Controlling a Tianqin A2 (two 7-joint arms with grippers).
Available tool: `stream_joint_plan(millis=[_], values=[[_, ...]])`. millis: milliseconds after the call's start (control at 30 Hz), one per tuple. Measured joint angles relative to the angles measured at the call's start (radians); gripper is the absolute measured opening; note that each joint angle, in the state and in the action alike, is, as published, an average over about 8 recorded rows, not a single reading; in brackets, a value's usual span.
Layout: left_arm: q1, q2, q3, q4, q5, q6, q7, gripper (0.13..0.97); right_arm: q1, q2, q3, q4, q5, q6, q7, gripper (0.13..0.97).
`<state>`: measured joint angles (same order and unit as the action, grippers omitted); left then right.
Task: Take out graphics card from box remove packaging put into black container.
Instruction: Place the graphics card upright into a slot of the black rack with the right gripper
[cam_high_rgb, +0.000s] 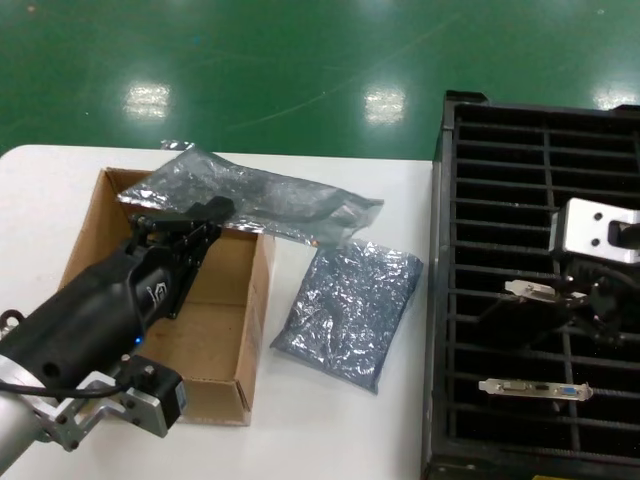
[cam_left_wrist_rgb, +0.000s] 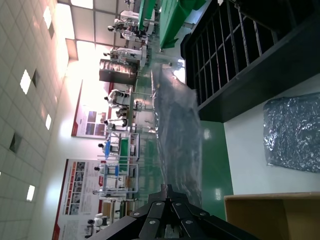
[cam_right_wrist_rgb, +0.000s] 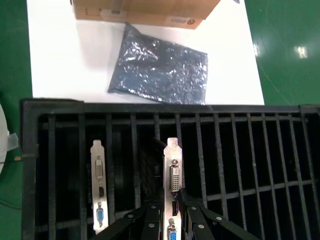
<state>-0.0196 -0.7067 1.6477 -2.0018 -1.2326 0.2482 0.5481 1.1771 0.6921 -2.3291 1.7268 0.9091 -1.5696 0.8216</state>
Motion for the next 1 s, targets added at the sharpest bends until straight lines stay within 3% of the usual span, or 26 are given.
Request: stream_joint_plan(millis=[500,1000], values=[[0.000,0.000,0.000,0.000,0.000,0.000,0.000,0.138,-0.011,-0.007,-0.009,0.020,-0.009,0.000,0.004,0.188],[0.000,0.000,0.000,0.000,0.000,0.000,0.000,0.138,-0.068,-0.032,0.014,-0.021,-0.098,0.024,-0.071,0.188]])
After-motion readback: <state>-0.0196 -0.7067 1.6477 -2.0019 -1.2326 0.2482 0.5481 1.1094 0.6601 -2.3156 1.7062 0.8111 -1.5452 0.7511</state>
